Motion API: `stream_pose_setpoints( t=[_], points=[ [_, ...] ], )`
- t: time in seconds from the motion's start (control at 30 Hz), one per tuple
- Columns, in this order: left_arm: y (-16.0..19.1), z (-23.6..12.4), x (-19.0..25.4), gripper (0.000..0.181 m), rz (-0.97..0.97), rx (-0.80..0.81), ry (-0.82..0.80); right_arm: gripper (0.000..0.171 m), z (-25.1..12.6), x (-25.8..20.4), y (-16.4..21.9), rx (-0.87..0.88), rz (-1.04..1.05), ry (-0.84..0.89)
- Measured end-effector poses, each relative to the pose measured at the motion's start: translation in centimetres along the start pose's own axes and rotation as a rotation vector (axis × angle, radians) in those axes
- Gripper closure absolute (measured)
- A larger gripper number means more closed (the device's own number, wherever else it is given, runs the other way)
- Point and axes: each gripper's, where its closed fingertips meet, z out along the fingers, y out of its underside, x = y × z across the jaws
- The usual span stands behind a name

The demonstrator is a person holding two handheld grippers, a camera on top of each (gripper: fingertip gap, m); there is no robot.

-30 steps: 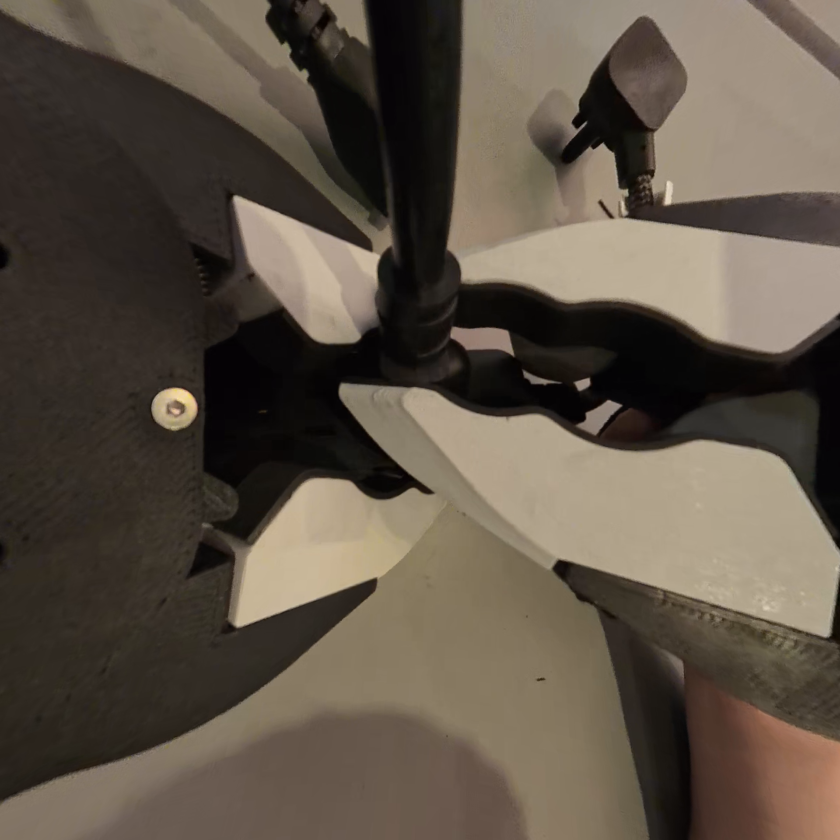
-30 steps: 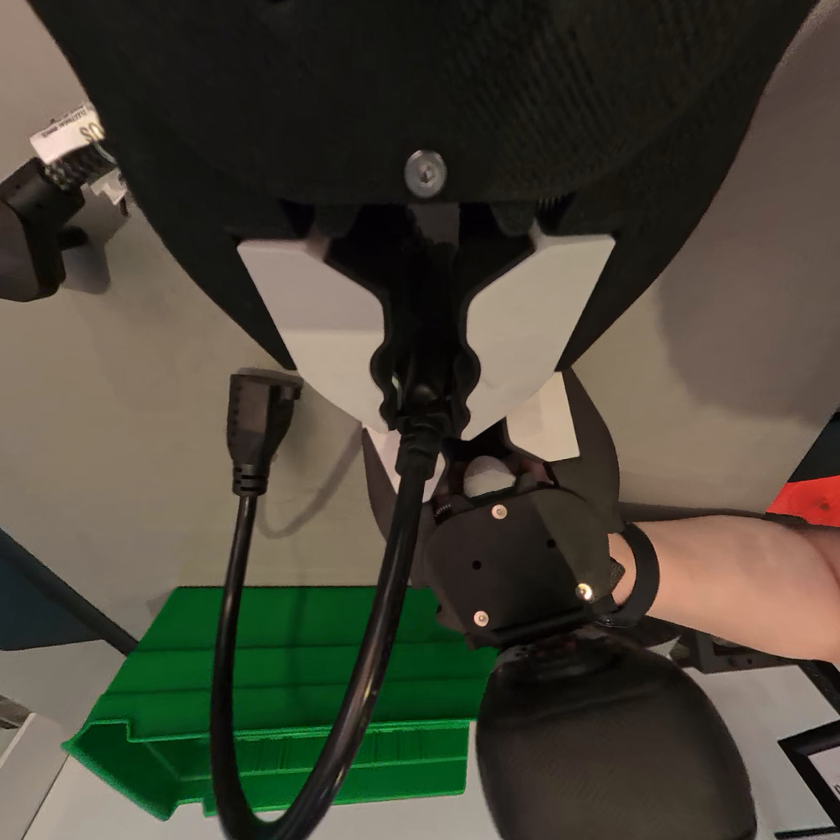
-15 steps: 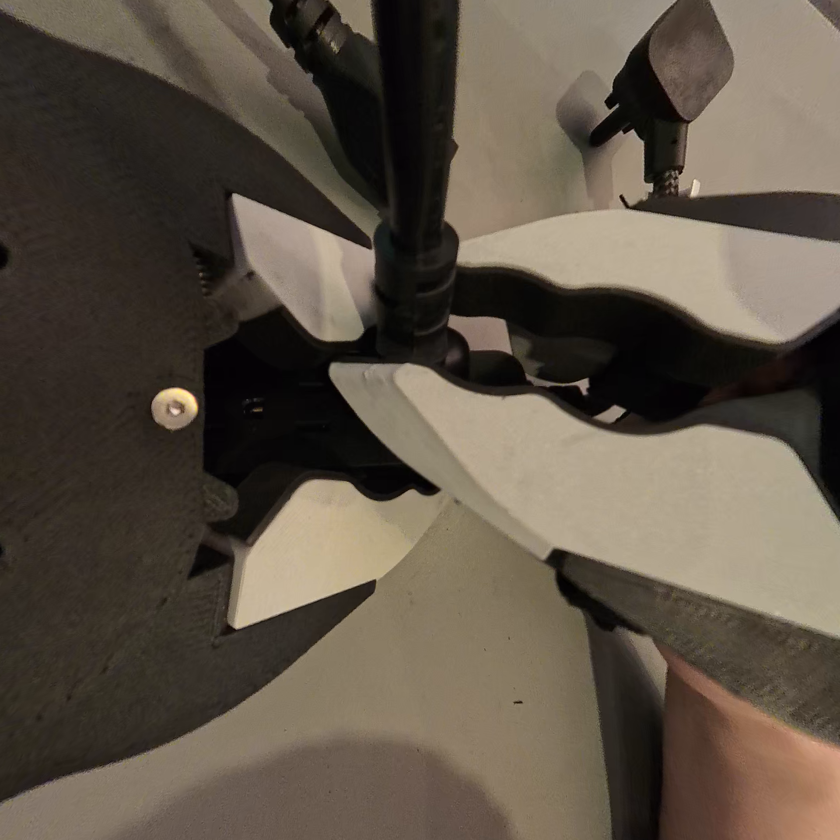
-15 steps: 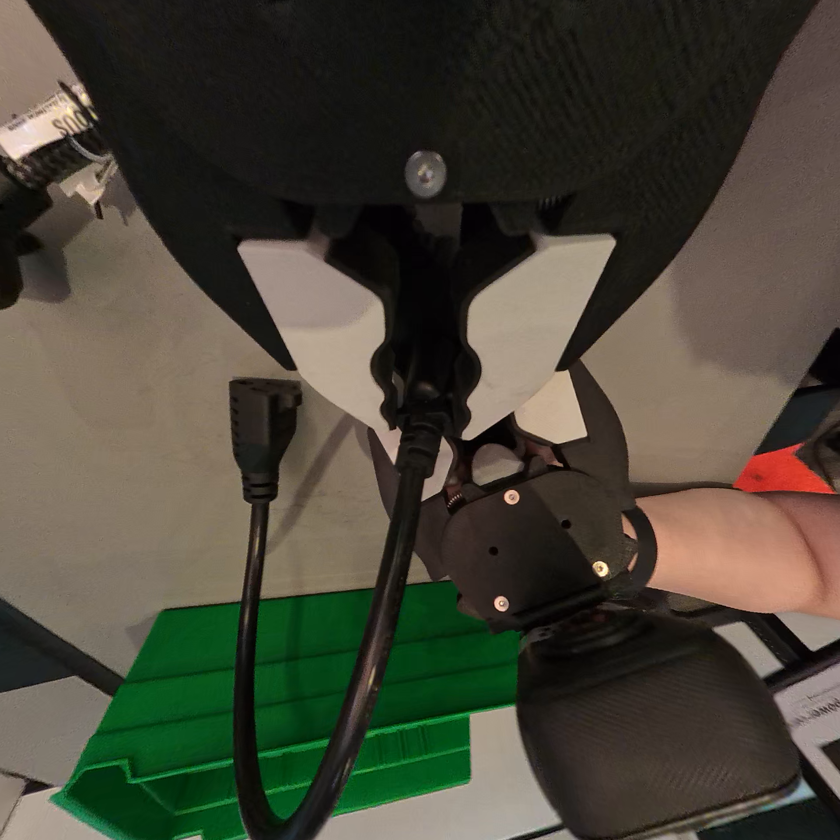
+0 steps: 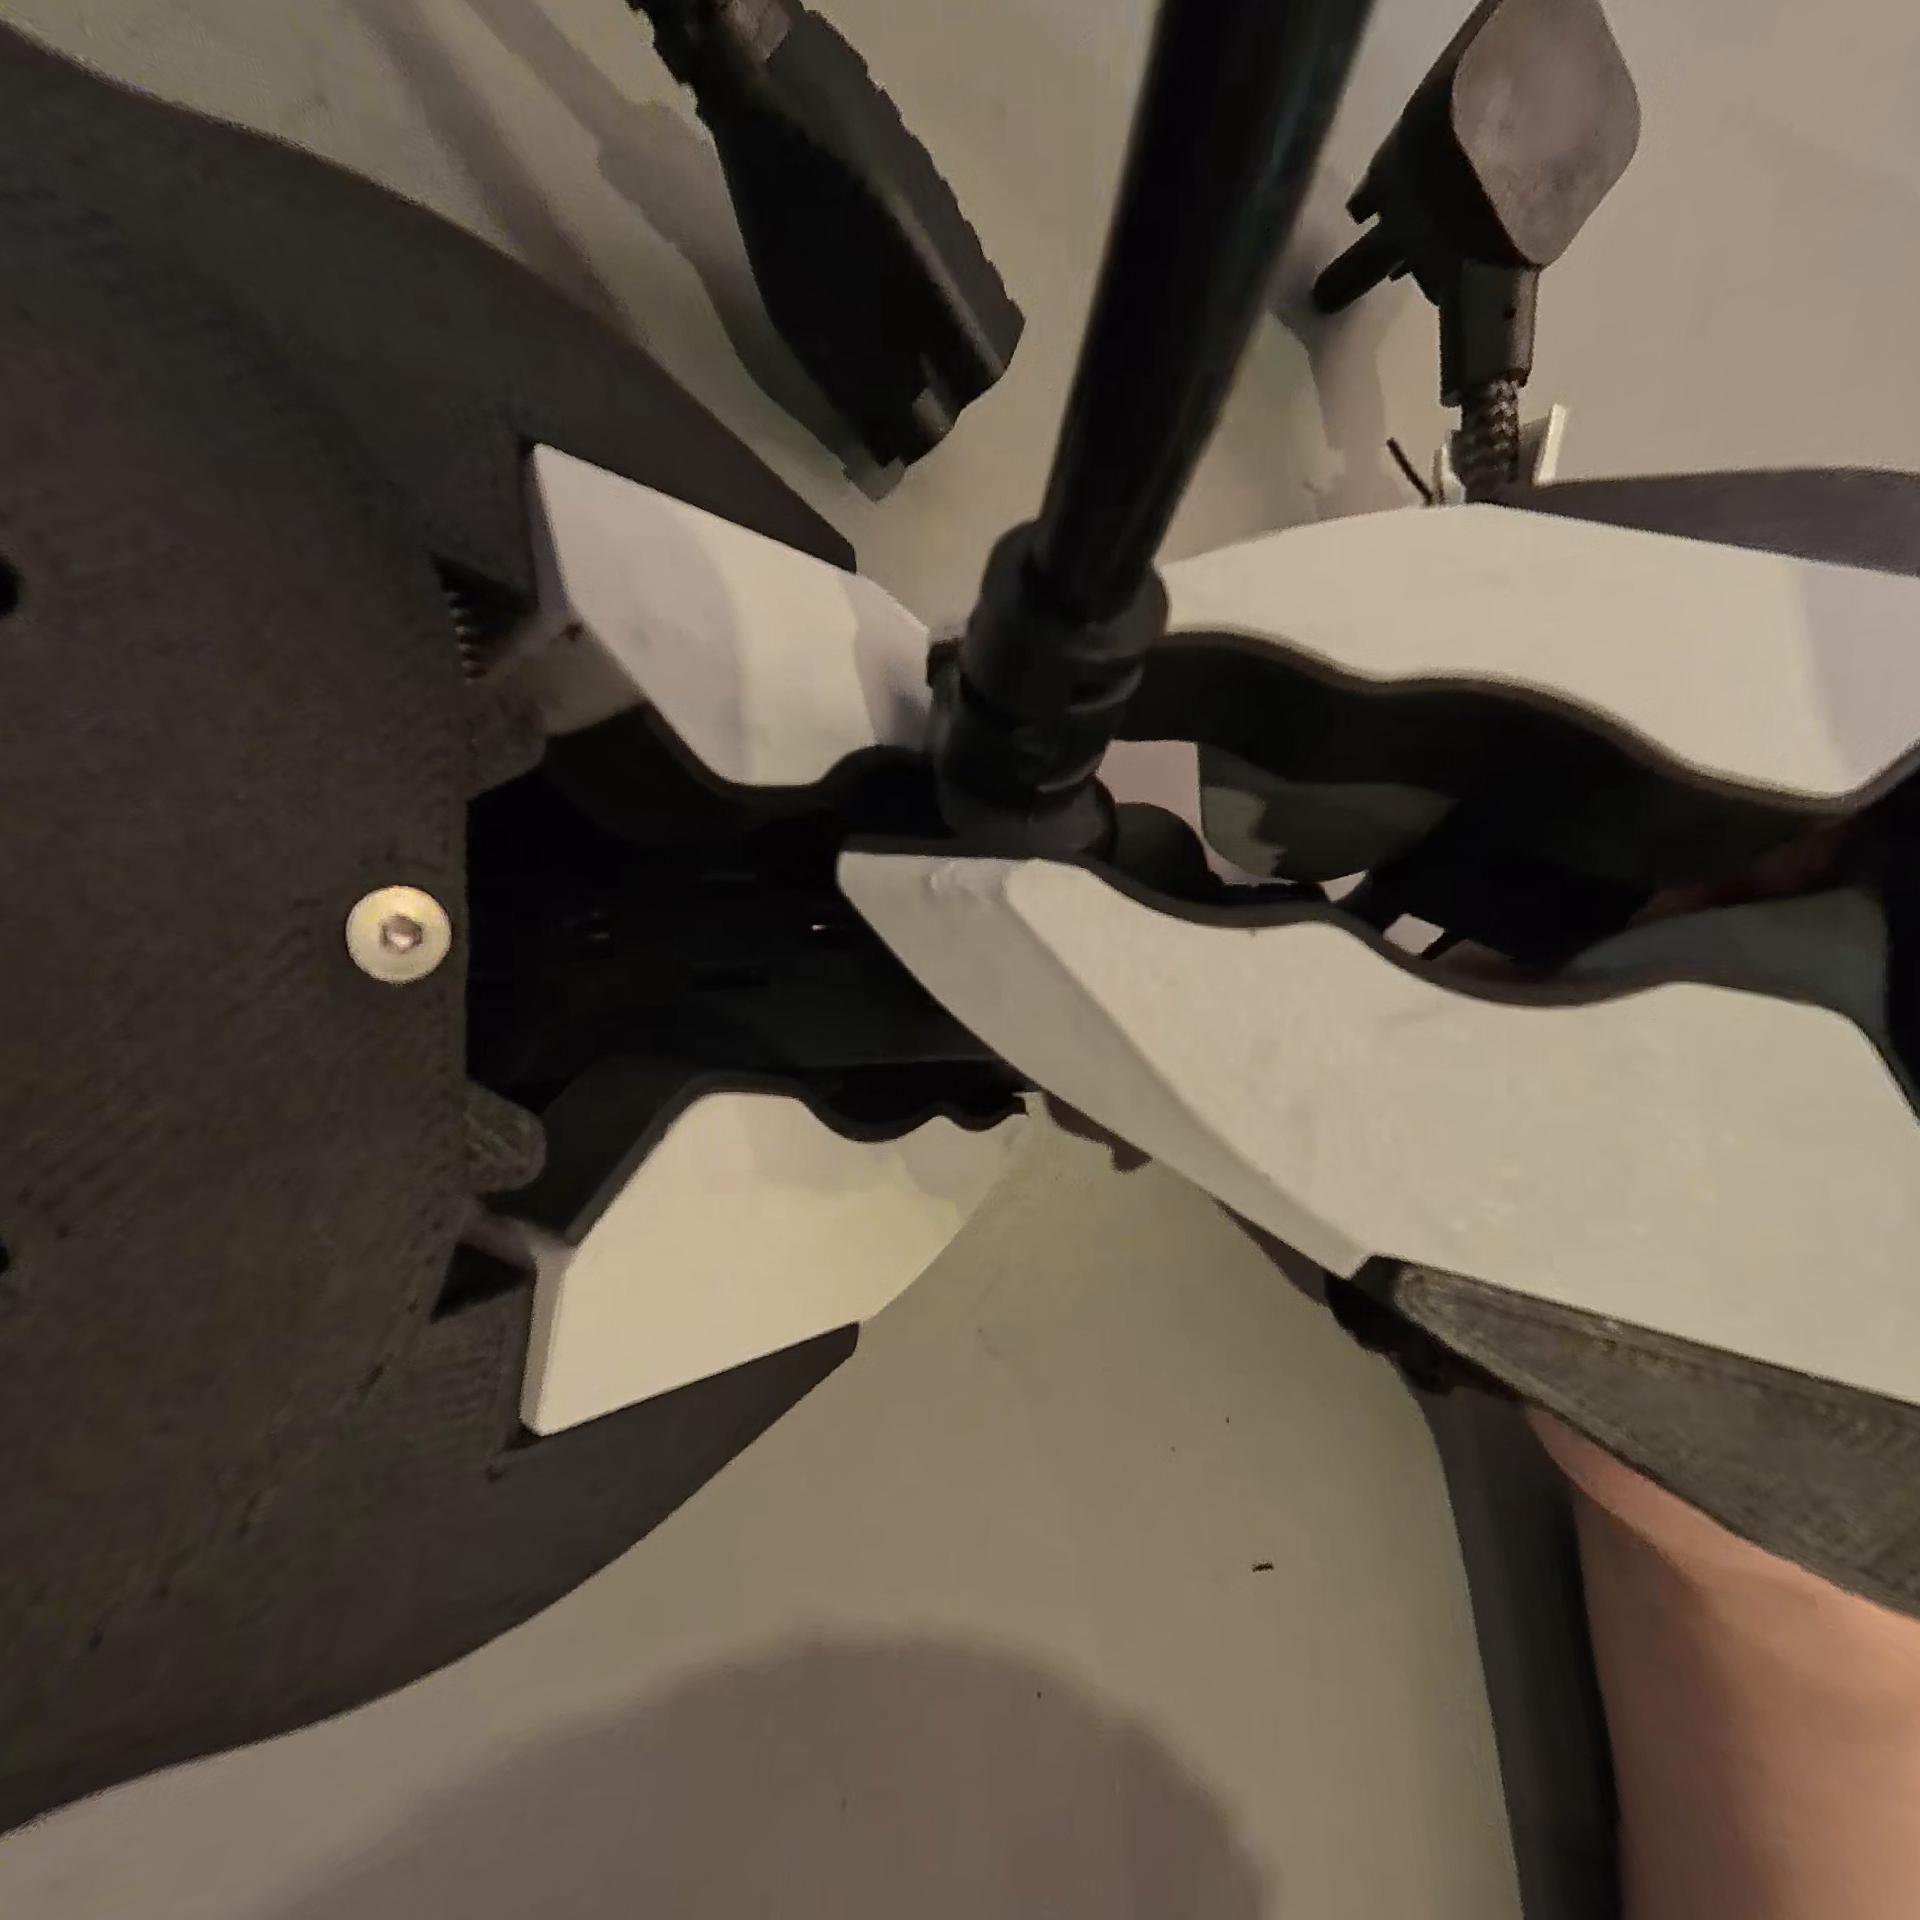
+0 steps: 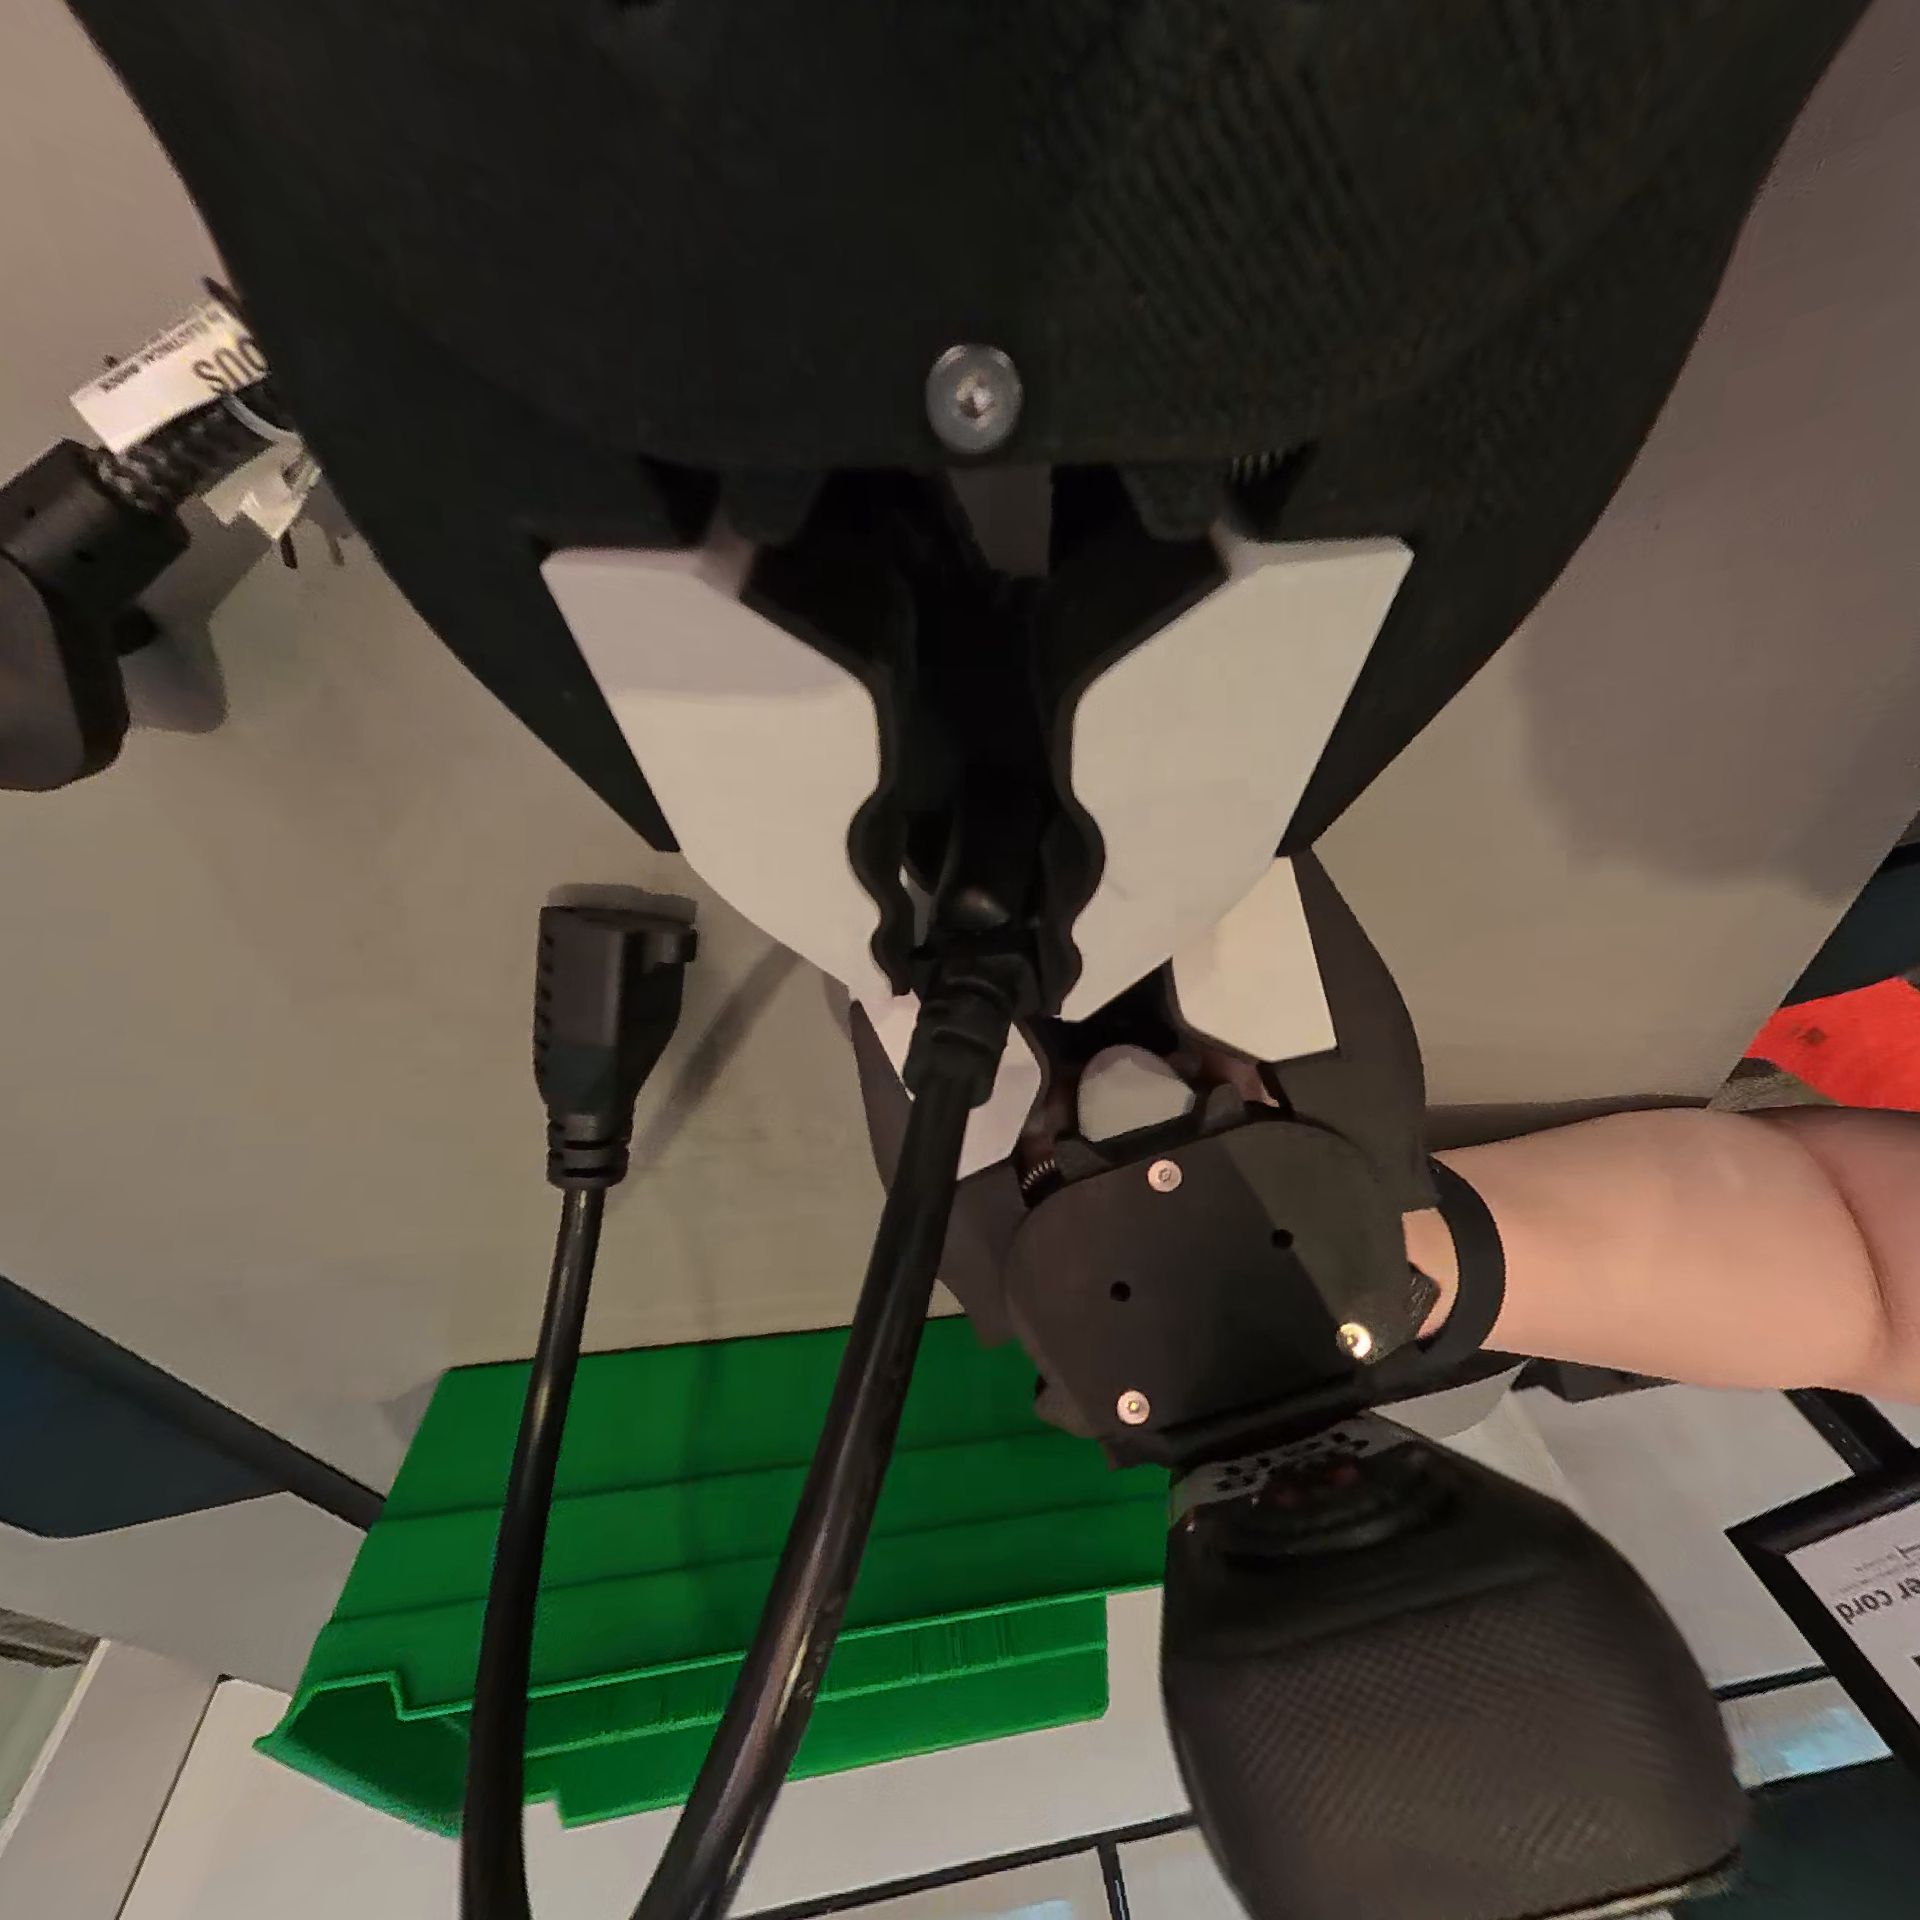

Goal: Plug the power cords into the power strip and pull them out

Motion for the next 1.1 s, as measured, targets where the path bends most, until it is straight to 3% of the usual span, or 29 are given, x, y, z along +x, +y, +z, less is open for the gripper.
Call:
stream_pose_setpoints(
  t=[1.1],
  points=[
    [0.0, -0.3, 0.0, 0.132, -0.014, 0.029, -0.005, 0.150, 0.3, 0.2, -0.5, -0.065, -0.036, 0.020]
  ],
)
